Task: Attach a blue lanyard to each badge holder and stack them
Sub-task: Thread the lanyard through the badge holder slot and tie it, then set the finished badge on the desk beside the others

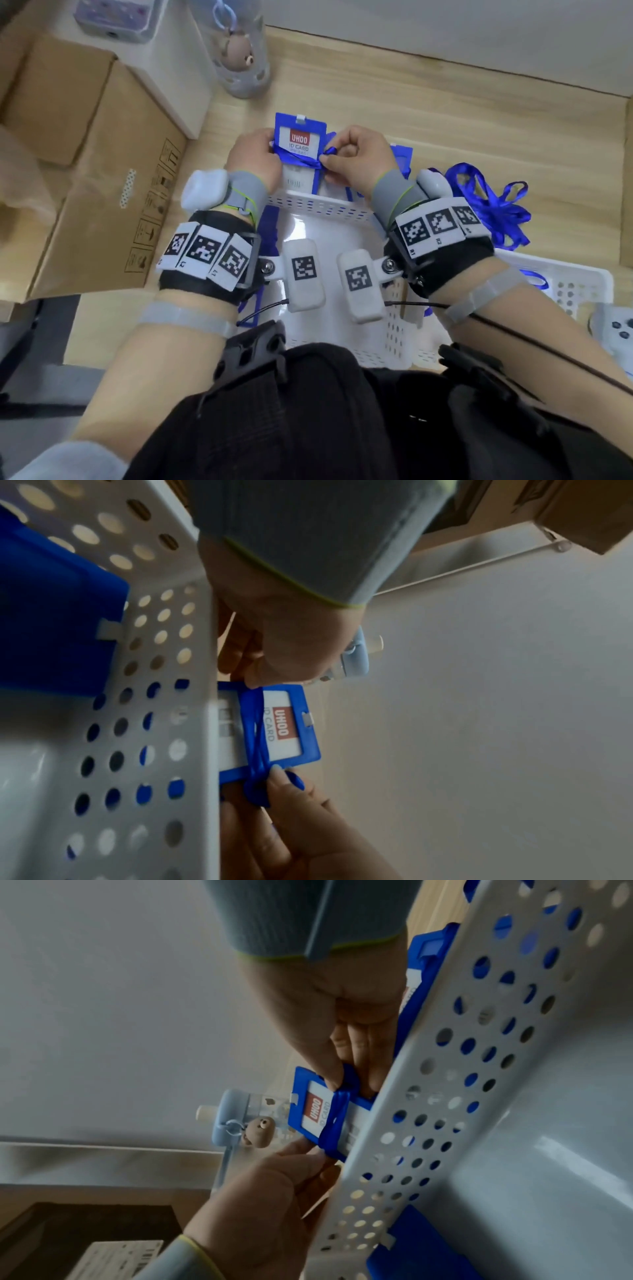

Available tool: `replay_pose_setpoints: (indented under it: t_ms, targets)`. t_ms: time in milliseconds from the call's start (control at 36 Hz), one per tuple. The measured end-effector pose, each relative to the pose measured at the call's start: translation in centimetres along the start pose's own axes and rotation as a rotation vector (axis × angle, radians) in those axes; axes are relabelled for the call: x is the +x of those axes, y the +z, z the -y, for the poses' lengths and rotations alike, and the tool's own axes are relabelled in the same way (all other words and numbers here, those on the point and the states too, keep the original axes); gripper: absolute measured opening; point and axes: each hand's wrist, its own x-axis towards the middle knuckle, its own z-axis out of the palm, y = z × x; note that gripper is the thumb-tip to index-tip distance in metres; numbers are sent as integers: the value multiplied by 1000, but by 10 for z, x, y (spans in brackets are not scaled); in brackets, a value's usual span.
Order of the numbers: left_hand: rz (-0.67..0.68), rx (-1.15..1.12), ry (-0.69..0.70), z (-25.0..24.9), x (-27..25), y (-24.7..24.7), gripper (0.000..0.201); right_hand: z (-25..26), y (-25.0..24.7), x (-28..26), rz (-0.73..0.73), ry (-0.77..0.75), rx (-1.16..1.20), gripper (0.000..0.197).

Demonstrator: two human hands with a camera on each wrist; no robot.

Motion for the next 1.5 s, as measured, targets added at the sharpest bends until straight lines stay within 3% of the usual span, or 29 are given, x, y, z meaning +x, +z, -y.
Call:
replay_pose_setpoints:
  t_ms: [222,389,556,639,750,861,1028,1111,1222,1361,1500]
  targets:
    - [54,293,-59,8,5,-4,40,-7,4,3,51,-36,-281,30]
    - [81,351,-73,9,9,-4,35,-2,6,-1,72,-49,-365,14]
    - [89,385,-52,8,4,-6,31,-2,1,-6,96,-110,-503,21]
    - [16,321,-3,9,1,-7,32,0,1,-10,79,-141,-526,23]
    - [-78,50,194,8,-14,-10,35,4,-1,-18,15,-166,-494,21]
    - [86,-118,230,9,-38,-13,24,7,-8,-36,-35,-253,-377,19]
    - [162,13,128,31,-63,-8,13,-3,-17,-64,-90,-270,-146,22]
    - [196,221,84,42,-71,-4,8,-9,-21,-72,-109,-251,-95,15]
    - [298,393,-14,54,-79,-2,15,-17,-24,-84,-128,-243,-48,15]
    - [380,457,-2,54,-84,-5,21,-23,-27,-96,-134,-250,-35,13]
    - [426,389,11,47,-85,-14,25,-26,-28,-103,-118,-239,-30,23]
